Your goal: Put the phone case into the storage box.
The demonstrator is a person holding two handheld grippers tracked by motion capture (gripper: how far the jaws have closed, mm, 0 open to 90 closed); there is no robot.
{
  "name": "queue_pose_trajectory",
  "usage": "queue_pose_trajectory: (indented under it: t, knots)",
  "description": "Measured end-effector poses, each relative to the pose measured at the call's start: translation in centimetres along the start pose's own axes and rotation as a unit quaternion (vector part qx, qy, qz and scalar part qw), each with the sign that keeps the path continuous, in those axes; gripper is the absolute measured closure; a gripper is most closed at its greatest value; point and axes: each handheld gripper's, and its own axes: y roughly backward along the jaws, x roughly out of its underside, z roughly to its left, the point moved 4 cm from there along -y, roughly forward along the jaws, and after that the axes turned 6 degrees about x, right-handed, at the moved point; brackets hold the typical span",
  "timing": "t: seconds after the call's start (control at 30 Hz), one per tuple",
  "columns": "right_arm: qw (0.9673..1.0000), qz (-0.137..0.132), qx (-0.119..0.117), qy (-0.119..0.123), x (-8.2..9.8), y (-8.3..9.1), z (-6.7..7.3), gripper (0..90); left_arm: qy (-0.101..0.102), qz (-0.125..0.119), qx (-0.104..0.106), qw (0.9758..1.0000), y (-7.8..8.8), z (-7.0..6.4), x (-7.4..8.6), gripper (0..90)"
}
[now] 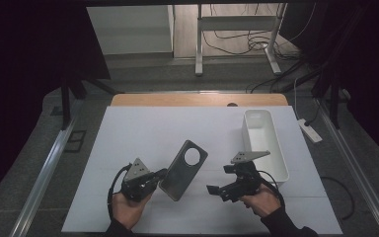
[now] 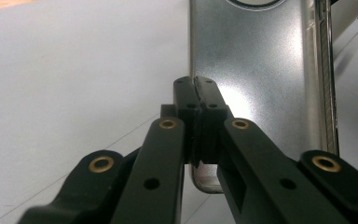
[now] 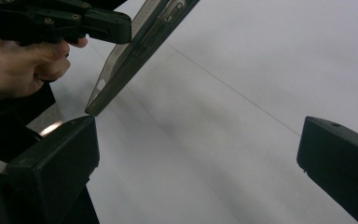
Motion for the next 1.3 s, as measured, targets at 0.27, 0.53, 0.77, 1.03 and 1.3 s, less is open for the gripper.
queue_pose_trajectory:
  t: [0.27, 0.53, 0.77, 1.03, 1.3]
  knots:
    - [0.9999, 0.004, -0.012, -0.004, -0.6, -1.2, 0.7, 0.0, 0.002, 0.0, 0.005, 1.0, -0.3, -0.2, -0.1, 89.0]
    - [0.9998, 0.012, -0.011, -0.011, -1.4, -2.5, 1.6, 0.0, 0.002, 0.003, 0.008, 1.0, -0.5, -0.4, -0.1, 89.0]
    - [0.9986, 0.009, -0.033, -0.04, -2.1, -3.6, 2.0, 0.0, 0.003, 0.002, 0.009, 1.0, -0.5, -0.5, -0.1, 89.0]
    - [0.9988, 0.011, -0.03, -0.038, -2.6, -4.8, 2.5, 0.4, 0.002, 0.003, 0.01, 0.9999, -0.5, -0.5, -0.1, 89.0]
    - [0.9973, 0.004, -0.041, -0.061, -2.8, -5.4, 2.5, 22.9, 0.002, 0.001, 0.009, 1.0, -0.4, -0.5, -0.1, 89.0]
